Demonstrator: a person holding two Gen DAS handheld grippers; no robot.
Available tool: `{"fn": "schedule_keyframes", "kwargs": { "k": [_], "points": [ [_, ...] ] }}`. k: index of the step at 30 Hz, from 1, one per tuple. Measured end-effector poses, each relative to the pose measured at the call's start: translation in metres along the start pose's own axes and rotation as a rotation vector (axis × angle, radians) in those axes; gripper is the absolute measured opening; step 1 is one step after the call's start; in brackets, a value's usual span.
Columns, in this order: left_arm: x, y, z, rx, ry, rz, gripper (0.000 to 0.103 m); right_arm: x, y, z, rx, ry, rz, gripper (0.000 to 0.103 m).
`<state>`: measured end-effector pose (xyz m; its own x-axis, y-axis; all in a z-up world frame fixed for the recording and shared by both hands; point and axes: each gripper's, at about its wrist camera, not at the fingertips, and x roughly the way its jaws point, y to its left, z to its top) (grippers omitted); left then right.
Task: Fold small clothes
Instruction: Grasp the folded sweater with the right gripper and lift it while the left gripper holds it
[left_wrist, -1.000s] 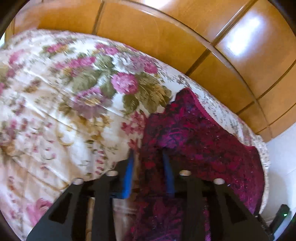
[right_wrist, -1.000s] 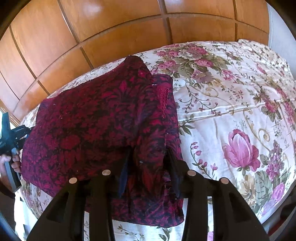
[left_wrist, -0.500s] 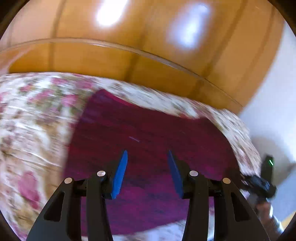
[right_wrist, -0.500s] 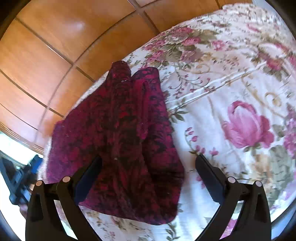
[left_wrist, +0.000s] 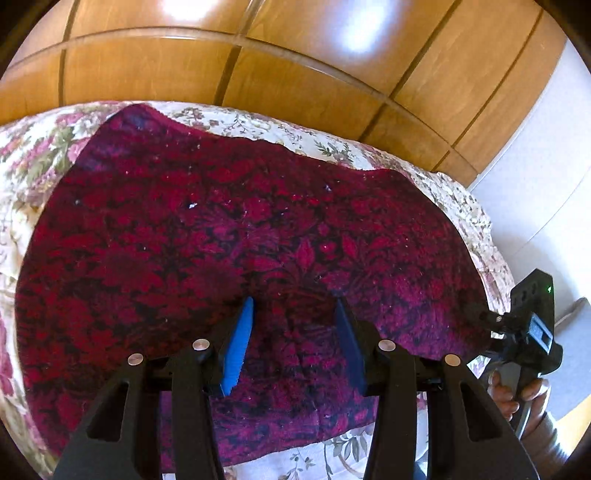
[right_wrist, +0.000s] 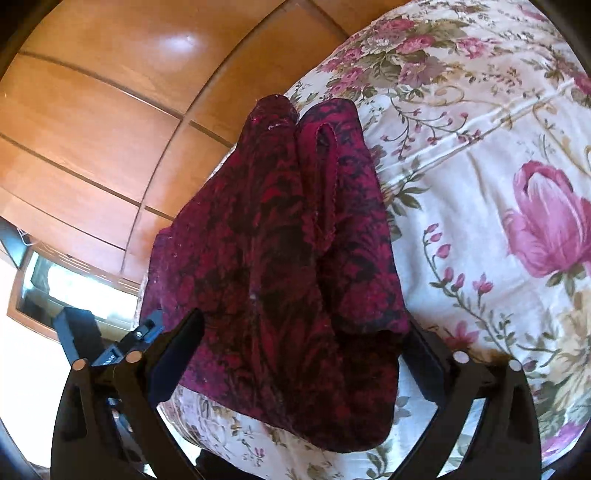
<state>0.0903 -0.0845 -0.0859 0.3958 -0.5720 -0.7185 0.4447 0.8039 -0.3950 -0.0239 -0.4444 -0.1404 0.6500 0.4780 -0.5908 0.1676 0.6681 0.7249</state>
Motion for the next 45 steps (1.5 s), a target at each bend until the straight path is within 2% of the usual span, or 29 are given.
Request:
{"fn": "schedule_keyframes", "kwargs": {
  "k": [1,2,4,6,9,17,22,24,28,30,33,37,39,41,43,44,45],
  "points": [
    [0.001,0.000,0.000,-0.003,0.001,-0.002,0.044,0.001,0.000,-0.001,0.006,0.003,0.007,0.075],
    [0.001,0.002,0.001,-0.005,0.002,-0.003,0.044,0.003,-0.001,-0.002,0.024,0.007,0.017,0.071],
    [0.001,0.003,0.001,-0.004,0.004,-0.006,0.044,0.004,-0.002,-0.002,0.050,0.009,0.049,0.052],
    [0.002,0.005,0.002,-0.006,0.006,-0.013,0.044,0.005,0.001,-0.003,0.066,0.009,0.076,0.044],
    [0.001,0.011,0.003,-0.035,0.013,-0.040,0.044,0.001,0.019,-0.002,0.034,-0.014,0.091,0.040],
    [-0.004,0.036,0.005,-0.128,0.017,-0.118,0.044,-0.006,0.092,0.006,-0.135,-0.035,0.148,0.037],
    [-0.004,0.039,0.003,-0.138,0.013,-0.133,0.044,0.016,0.150,-0.004,-0.263,0.000,0.168,0.036],
    [-0.006,0.045,0.002,-0.160,0.011,-0.148,0.040,0.025,0.167,-0.007,-0.298,0.015,0.168,0.036],
    [-0.010,0.062,-0.002,-0.226,-0.007,-0.226,0.039,0.043,0.198,-0.014,-0.363,0.044,0.167,0.036],
    [-0.009,0.067,-0.006,-0.239,-0.008,-0.223,0.028,0.051,0.214,-0.020,-0.406,0.056,0.149,0.036],
    [-0.011,0.073,-0.008,-0.253,-0.008,-0.244,0.028,0.068,0.235,-0.033,-0.499,0.080,0.080,0.036],
    [-0.027,0.089,-0.011,-0.304,-0.027,-0.285,0.028,0.083,0.253,-0.047,-0.576,0.098,0.029,0.036],
    [-0.044,0.105,-0.016,-0.348,-0.056,-0.300,0.028,0.088,0.261,-0.054,-0.627,0.101,-0.001,0.036],
    [-0.063,0.125,-0.018,-0.380,-0.101,-0.282,0.028,0.093,0.268,-0.059,-0.667,0.102,-0.020,0.036],
    [-0.081,0.149,-0.024,-0.429,-0.136,-0.301,0.036,0.098,0.274,-0.066,-0.709,0.101,-0.037,0.036],
    [-0.086,0.157,-0.026,-0.460,-0.150,-0.323,0.048,0.100,0.279,-0.071,-0.740,0.100,-0.046,0.036],
    [-0.094,0.173,-0.028,-0.518,-0.174,-0.378,0.057,0.102,0.281,-0.075,-0.764,0.100,-0.049,0.036]
  ]
}}
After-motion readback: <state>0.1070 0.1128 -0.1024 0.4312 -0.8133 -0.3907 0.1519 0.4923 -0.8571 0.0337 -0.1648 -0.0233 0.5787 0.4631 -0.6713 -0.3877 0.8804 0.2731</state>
